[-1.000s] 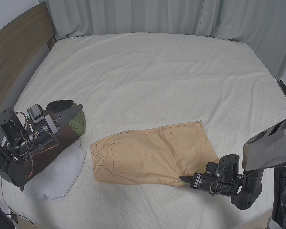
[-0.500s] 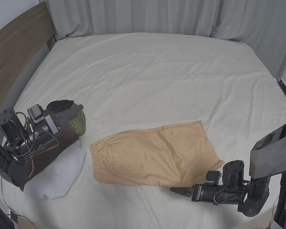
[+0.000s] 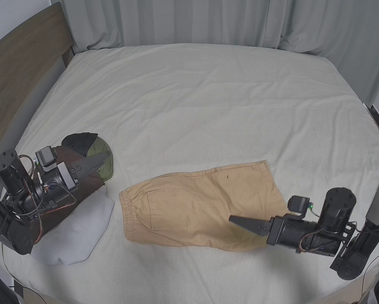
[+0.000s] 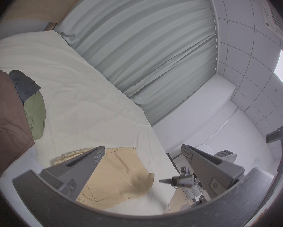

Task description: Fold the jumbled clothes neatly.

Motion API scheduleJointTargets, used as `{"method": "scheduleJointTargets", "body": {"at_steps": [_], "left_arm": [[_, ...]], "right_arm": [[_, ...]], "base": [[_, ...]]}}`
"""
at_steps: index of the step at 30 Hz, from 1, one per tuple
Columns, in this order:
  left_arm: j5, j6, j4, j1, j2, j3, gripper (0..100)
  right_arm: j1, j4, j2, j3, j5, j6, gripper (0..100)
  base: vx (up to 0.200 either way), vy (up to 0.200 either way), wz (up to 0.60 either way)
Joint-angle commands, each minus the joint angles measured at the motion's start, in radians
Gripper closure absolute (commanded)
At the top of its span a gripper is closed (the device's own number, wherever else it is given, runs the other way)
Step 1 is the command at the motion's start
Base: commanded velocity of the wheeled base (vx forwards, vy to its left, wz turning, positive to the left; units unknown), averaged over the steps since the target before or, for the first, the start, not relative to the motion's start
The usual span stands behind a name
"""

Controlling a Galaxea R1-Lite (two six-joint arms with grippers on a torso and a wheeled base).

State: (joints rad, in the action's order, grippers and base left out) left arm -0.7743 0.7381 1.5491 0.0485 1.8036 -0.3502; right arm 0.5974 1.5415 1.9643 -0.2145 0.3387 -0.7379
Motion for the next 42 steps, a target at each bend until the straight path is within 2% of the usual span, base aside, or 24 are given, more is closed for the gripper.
{"method": "scheduleJointTargets", "body": {"at_steps": [1,4,6,8,15,23,32,42], "left_arm": [[-0.013,0.000,0.000,0.001,-0.020,0.027,0],[-0.034,0.000,0.000,0.001,-0.027,0.037,0],[-0.042,0.000,0.000,0.002,-0.043,0.037,0],[-0.042,0.001,0.000,0.002,-0.053,0.037,0],[-0.043,0.001,0.000,0.001,-0.043,0.068,0],[-0.040,-0.029,0.000,-0.006,0.118,0.071,0],[-0.037,-0.134,0.002,-0.010,0.304,0.056,0],[-0.037,-0.143,0.002,-0.036,0.392,0.030,0]], "right_arm": [[-0.065,0.000,-0.116,-0.052,0.002,0.003,0],[-0.090,0.000,-0.134,-0.052,0.000,0.018,0],[-0.097,0.000,-0.136,-0.029,0.002,0.103,0],[-0.099,0.000,-0.134,-0.019,0.002,0.129,0],[-0.096,0.000,-0.136,-0.023,0.002,0.135,0],[-0.104,0.000,-0.139,-0.025,0.002,0.137,0],[-0.104,0.000,-0.131,-0.025,0.005,0.135,0],[-0.104,0.000,-0.128,-0.022,0.005,0.135,0]], "base": [[0.000,0.000,0.00],[0.000,0.000,0.00],[0.000,0.000,0.00],[0.000,0.000,0.00],[0.000,0.000,0.00],[0.000,0.000,0.00],[0.000,0.000,0.00],[0.000,0.000,0.00]]}}
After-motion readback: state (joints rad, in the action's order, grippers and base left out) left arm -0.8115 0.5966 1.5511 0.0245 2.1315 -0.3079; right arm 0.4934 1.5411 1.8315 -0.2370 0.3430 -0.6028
